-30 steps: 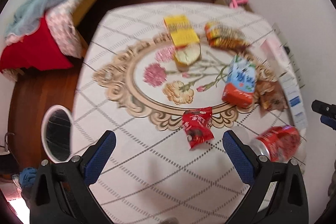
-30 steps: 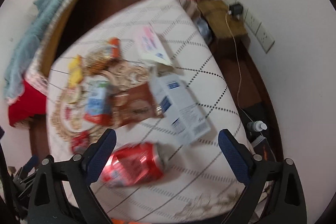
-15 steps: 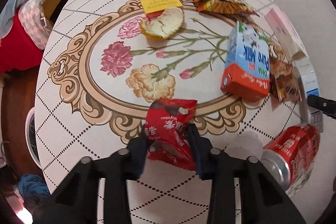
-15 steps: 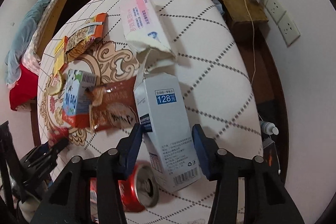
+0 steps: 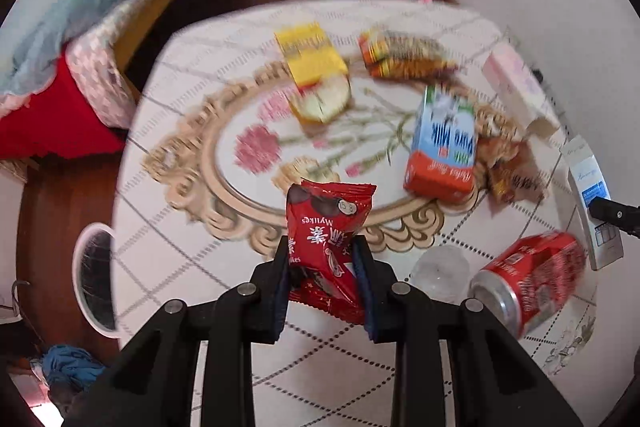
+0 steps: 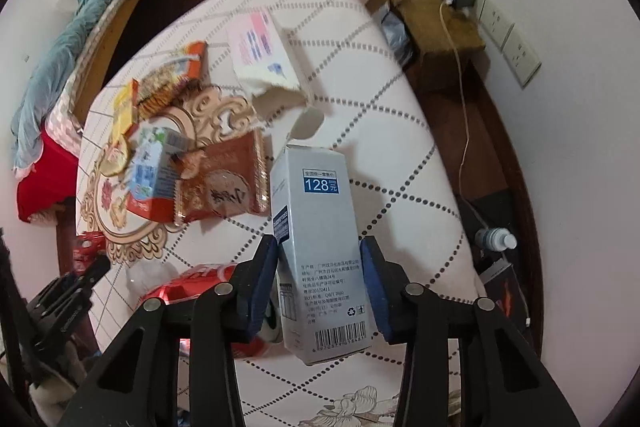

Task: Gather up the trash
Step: 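Grasp the red snack wrapper with the left tool while the right tool grasps the white box, then carry both items over the white bin and open both tools to drop them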

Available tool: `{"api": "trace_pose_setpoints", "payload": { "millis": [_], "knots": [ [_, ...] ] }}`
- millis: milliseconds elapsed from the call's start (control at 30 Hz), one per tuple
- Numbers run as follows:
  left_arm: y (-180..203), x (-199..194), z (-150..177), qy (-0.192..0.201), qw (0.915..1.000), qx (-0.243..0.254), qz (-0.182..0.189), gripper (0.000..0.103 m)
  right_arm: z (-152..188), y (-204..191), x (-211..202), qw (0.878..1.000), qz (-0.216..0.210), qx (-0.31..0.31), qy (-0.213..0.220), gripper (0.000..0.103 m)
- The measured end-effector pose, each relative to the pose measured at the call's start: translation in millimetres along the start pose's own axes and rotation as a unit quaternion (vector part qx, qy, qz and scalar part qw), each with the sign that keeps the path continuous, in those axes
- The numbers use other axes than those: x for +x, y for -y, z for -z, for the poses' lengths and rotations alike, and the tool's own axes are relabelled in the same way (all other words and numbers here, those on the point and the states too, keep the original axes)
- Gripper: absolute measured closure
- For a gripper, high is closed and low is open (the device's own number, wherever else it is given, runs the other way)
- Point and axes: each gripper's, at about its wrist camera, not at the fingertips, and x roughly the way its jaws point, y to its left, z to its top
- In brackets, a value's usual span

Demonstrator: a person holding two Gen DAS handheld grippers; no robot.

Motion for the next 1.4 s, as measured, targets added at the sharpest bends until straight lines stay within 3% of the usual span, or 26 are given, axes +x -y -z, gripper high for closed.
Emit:
{"api": "trace_pose_setpoints", "payload": {
  "millis": [200, 433, 700, 967, 1133, 1400],
  "knots": [
    [-24, -35, -8, 0.047, 0.9987, -0.016, -0.008, 0.078, 7, -38, -43, 0.998, -0.028, -0.023, 0.057, 0.06],
    [-82, -83, -3, 0.095, 0.9938, -0.053, -0.024, 0.078, 20, -121, -86, 0.989, -0.078, -0.074, 0.099, 0.061],
    [-169, -107, 22, 0.107, 0.9864, -0.109, -0.061, 0.078, 50, -242, -86, 0.975, -0.147, -0.139, 0.091, 0.061],
    [-285, -87, 67, 0.071, 0.9736, -0.192, -0.1, 0.078, 92, -377, -15, 0.961, -0.191, -0.199, 0.015, 0.061],
    [-355, -54, 96, 0.039, 0.9628, -0.245, -0.107, 0.078, 128, -467, 60, 0.951, -0.195, -0.235, -0.048, 0.061],
    [-453, 31, 131, -0.025, 0.9439, -0.324, -0.057, 0.074, 171, -569, 195, 0.939, -0.162, -0.27, -0.139, 0.061]
  ]
}}
